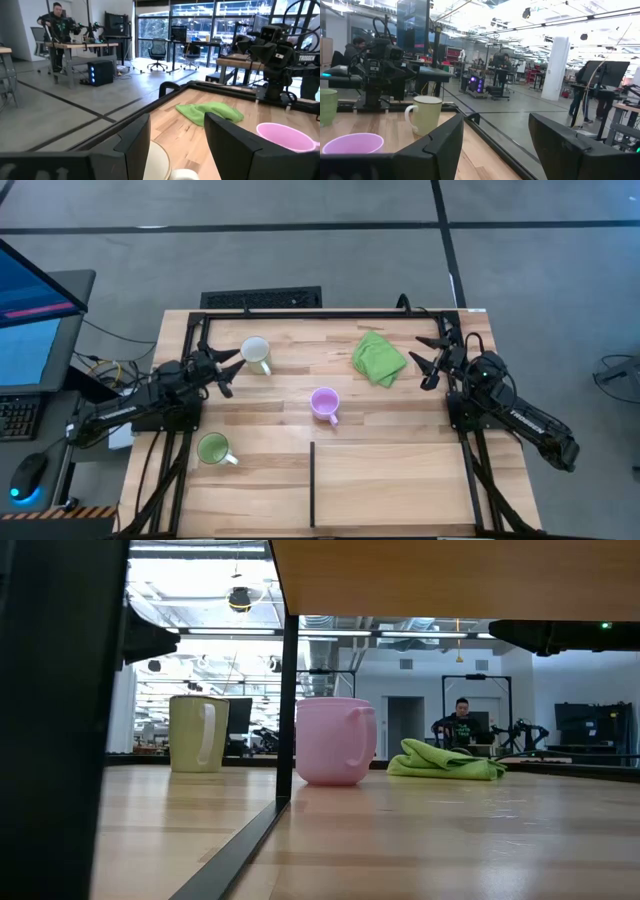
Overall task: Stack small to large cups/mugs on shelf
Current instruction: Put the light green mug on the shelf
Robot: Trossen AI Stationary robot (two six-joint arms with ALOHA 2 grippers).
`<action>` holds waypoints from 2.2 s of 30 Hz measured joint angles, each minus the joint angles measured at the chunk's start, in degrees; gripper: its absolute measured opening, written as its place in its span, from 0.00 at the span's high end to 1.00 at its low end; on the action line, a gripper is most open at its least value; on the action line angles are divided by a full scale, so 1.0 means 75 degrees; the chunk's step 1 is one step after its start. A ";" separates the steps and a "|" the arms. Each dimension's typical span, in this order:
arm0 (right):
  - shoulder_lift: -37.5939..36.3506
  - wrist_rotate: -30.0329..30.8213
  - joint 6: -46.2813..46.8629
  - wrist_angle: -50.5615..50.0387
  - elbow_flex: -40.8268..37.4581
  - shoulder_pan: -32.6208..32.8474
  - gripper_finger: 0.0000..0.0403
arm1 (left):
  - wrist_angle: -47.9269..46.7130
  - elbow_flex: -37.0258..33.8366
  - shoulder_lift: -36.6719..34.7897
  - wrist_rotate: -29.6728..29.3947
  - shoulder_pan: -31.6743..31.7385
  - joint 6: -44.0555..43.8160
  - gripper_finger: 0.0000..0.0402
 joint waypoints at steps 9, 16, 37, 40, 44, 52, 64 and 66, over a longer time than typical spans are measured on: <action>-0.0003 0.0002 0.0020 -0.0243 -0.0002 0.0000 0.38 | -0.0005 0.0268 0.0431 0.0011 0.0000 -0.0194 0.55; 0.0000 0.0026 0.0029 -0.0844 0.0000 0.0000 0.38 | -0.0553 0.1189 0.1262 -0.0036 0.0000 -0.0076 0.55; 0.0000 0.0023 0.0425 -0.0911 0.0000 0.0000 0.38 | -0.4220 0.5288 0.5857 -0.0982 0.0157 -0.0574 0.55; -0.0003 0.0023 0.0425 -0.0823 0.0000 0.0000 0.38 | -0.5000 0.5852 0.6395 -0.0982 0.0228 -0.0959 0.55; -0.0003 0.0023 0.0425 -0.0679 -0.0002 0.0000 0.38 | -0.5863 0.6378 0.7055 -0.0984 0.0328 -0.1323 0.55; 0.0000 0.0023 0.0428 -0.0640 -0.0002 0.0000 0.38 | -0.6465 0.6946 0.8112 -0.0991 0.0596 -0.1513 0.55; -0.0003 0.0023 0.0526 -0.0562 0.0000 0.0000 0.38 | -0.6548 0.7067 0.8864 -0.1046 0.1286 -0.1333 0.55; 0.0000 0.0023 0.0578 -0.0563 -0.0001 0.0003 0.38 | -0.6599 0.7067 0.8873 -0.1041 0.1433 -0.1314 0.55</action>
